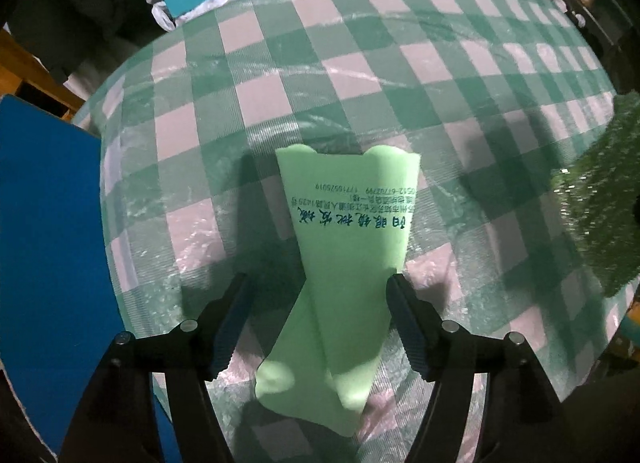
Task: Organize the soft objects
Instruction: 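Lift and carry the cloth with the left tool while the right tool carries the sponge over the box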
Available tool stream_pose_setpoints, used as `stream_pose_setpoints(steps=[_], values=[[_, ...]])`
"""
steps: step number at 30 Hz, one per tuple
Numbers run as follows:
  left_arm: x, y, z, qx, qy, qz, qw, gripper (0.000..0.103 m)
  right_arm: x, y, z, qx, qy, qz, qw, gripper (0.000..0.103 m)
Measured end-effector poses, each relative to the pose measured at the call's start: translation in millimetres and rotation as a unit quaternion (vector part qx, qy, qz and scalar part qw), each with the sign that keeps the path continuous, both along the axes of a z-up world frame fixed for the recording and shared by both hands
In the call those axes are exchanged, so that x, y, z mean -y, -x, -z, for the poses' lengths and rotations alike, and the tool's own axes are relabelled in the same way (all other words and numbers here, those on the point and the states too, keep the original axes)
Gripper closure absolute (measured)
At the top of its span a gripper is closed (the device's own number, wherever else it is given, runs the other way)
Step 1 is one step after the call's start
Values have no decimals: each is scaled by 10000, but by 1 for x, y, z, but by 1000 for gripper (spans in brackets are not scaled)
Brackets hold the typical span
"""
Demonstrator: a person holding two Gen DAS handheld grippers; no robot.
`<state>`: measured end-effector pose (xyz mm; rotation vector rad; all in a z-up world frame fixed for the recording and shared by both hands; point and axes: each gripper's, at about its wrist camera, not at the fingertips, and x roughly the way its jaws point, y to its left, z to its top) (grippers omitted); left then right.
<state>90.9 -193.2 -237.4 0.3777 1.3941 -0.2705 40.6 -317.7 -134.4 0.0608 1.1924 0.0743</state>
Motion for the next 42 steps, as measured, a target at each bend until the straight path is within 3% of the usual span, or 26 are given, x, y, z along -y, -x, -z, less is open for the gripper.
stream_pose_setpoints(steps=[11,16,19,21,23,29,42], values=[[15,8,3,55,-74,198,9998,24,5,-2,5,-34,-107,46,9999,90],[14,13,1,163,22,210,9996,26,6,-2,5,-28,-131,40,9999,90],[13,16,-3,256,70,229,9994,46,7,-1,3,-18,-153,52,9999,90],[13,17,-6,244,102,265,9993,76,7,-1,3,-12,-164,69,9998,90],[13,17,-7,215,107,277,9993,91,7,-1,2,-11,-166,73,9998,90],[10,18,-13,237,118,284,9992,97,4,-1,1,-2,-149,29,9999,90],[-3,28,-73,691,344,198,9968,97,-9,0,-17,195,-115,-102,9997,90]])
